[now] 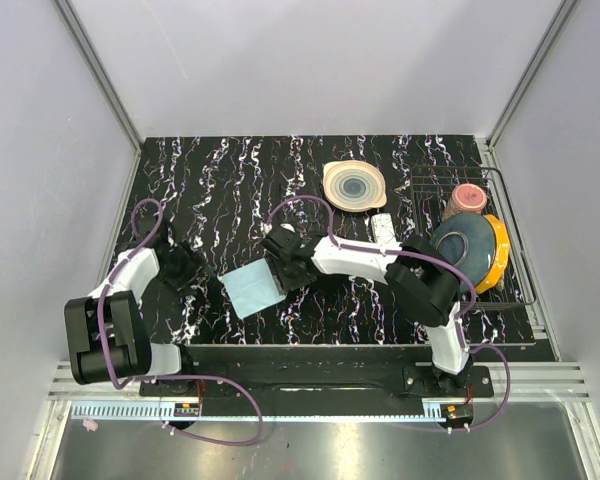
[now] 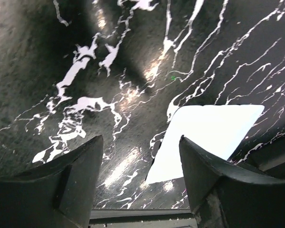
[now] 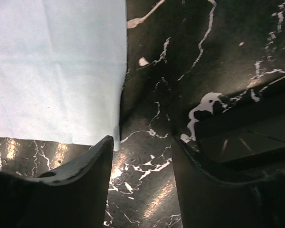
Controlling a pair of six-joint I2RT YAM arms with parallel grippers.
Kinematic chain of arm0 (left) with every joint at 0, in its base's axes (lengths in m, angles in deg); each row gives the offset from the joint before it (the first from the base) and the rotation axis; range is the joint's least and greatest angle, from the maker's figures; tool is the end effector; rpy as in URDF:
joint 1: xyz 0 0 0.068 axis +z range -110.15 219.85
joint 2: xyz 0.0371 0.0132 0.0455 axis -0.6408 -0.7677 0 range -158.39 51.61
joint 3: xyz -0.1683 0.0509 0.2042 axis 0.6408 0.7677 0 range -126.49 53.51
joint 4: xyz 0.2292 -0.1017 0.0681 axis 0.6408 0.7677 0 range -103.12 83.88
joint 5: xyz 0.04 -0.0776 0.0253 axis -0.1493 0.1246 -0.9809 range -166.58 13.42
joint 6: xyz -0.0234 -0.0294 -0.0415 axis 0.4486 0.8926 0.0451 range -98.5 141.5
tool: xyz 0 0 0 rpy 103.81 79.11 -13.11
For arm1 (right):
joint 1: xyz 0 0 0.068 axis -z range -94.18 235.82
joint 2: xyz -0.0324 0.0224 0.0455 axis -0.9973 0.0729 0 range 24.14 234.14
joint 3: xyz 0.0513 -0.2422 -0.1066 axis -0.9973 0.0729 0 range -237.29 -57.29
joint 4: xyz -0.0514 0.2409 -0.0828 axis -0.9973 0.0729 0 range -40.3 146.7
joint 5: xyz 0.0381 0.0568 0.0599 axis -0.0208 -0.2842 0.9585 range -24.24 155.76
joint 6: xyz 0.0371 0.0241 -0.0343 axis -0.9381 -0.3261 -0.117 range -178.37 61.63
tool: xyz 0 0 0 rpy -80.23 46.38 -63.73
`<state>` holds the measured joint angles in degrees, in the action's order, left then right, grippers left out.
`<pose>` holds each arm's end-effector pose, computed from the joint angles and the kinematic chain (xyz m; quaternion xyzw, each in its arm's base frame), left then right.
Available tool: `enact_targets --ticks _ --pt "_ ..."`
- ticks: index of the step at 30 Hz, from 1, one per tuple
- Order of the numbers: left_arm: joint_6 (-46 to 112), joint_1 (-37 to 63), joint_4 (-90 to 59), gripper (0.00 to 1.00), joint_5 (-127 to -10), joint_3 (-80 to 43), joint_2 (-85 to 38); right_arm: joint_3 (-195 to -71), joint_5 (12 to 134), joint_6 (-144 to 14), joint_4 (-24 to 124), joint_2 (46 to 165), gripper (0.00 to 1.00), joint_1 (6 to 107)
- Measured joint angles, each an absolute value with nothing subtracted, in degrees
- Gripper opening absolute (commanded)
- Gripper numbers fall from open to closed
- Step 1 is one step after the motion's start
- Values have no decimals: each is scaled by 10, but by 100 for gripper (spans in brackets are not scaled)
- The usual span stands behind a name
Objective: Organize the sunglasses
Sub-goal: Pick up the corner of the glasses cleaning cloth from the center of the board.
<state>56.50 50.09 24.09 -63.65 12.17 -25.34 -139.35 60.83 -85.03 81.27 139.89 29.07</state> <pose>0.2247 0.0318 0.1679 -0.3624 0.9134 -0.1406 0.1211 0.2308 0.3461 0.1610 -0.2444 0.9448 0.1110 0.1878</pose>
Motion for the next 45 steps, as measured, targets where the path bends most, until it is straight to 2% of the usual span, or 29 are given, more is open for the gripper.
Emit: enact_targets --ticks 3,14,24,35,45 --pt "566 486 219 66 -634 123 -255 -1404 598 -842 827 1398 59 301" --pt "597 395 174 50 -673 90 -340 -1519 640 -764 789 1473 46 367" --pt "612 371 165 45 -688 66 -368 -1567 731 -739 765 1531 39 367" --pt "604 361 159 37 -682 62 -376 -1583 749 -738 754 1546 29 367" --pt "599 358 159 32 -679 60 -381 -1599 748 -738 751 1560 10 367"
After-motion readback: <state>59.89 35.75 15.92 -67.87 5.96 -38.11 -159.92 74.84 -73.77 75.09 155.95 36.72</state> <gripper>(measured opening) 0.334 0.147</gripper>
